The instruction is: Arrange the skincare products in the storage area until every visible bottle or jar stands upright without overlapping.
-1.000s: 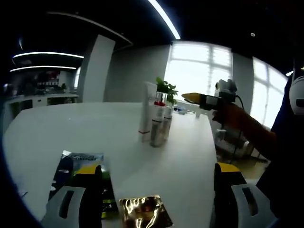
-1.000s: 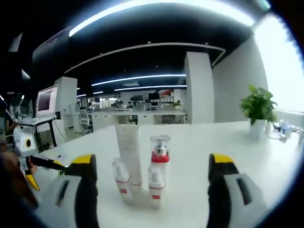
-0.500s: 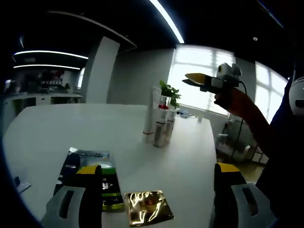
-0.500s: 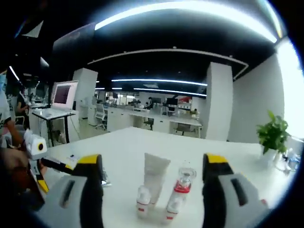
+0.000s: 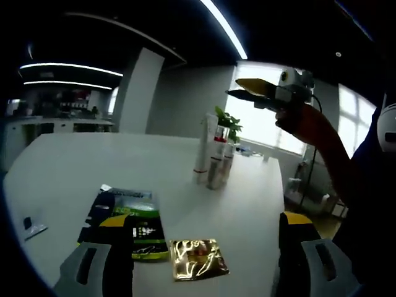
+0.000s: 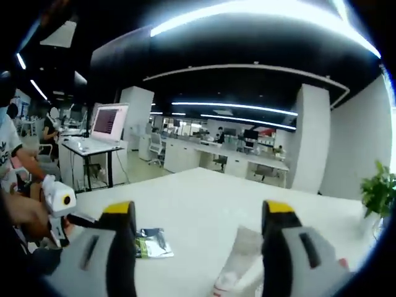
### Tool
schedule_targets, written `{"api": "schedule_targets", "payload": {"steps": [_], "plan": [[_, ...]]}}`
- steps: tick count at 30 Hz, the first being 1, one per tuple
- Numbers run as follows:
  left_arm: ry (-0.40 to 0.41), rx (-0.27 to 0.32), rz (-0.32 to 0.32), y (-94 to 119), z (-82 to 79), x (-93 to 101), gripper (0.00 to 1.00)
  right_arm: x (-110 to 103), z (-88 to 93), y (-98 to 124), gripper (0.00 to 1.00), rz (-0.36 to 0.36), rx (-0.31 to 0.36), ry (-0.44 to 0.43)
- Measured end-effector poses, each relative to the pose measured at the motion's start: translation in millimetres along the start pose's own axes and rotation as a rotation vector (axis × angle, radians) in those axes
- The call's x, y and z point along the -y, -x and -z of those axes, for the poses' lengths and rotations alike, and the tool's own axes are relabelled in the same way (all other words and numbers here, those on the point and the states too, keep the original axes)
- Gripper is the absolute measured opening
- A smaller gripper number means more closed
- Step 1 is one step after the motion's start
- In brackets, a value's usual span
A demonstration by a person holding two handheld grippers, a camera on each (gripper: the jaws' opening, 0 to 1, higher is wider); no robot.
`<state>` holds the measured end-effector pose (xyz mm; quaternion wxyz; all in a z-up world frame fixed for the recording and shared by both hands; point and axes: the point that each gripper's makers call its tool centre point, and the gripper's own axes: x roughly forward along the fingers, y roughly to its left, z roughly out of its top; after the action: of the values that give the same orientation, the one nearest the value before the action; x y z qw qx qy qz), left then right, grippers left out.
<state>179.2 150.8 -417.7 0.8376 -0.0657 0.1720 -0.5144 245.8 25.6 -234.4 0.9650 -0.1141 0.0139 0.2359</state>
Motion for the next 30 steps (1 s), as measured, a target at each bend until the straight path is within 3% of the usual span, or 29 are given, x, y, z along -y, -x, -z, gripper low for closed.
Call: {"api": "schedule_targets", "payload": {"steps": [13, 30], "plan": [[0.017, 0.011, -0.044, 12, 2.4, -11.8, 1.00, -31, 10.7, -29, 0.83, -0.104, -0.030, 0.009], [0.023, 0.013, -0.080, 20, 5.1, -19.7, 1.00, -90, 58.6, -59, 0.80, -0.248, -0.130, -0.005]]}}
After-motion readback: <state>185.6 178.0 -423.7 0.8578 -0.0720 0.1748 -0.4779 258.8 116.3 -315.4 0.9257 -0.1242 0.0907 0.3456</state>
